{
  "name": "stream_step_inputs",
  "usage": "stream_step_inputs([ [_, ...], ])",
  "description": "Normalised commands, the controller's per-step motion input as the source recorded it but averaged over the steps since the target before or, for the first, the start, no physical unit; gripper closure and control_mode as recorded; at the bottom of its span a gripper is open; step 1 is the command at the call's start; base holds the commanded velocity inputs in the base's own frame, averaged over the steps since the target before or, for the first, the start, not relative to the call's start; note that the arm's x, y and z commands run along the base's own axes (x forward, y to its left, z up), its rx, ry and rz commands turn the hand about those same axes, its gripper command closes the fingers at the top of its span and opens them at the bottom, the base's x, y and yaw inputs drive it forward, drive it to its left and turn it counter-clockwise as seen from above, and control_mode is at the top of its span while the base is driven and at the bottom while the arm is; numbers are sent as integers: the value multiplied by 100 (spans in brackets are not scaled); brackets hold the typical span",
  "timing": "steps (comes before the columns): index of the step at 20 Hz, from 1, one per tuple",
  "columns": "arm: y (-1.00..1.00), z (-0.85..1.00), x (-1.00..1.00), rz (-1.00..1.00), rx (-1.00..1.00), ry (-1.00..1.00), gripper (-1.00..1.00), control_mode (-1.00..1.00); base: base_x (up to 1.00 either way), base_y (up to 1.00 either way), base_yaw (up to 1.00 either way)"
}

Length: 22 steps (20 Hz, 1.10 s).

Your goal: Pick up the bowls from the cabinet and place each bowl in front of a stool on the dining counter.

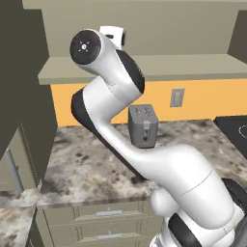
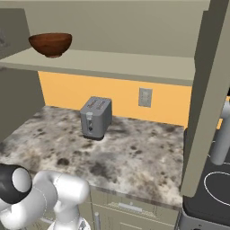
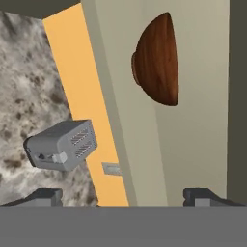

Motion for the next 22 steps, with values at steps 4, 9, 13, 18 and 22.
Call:
stream_step_inputs([
  [4, 0, -3, 61, 1, 0, 0, -100, -100, 0, 0, 0],
  [9, 0, -8, 58, 3, 0, 0, -100, -100, 0, 0, 0],
  [13, 0, -2, 44, 5, 0, 0, -100, -100, 0, 0, 0],
  [18, 0, 0, 27, 11, 0, -1, -100, -100, 0, 0, 0],
  [22, 0, -8, 31, 12, 0, 0, -100, -100, 0, 0, 0],
])
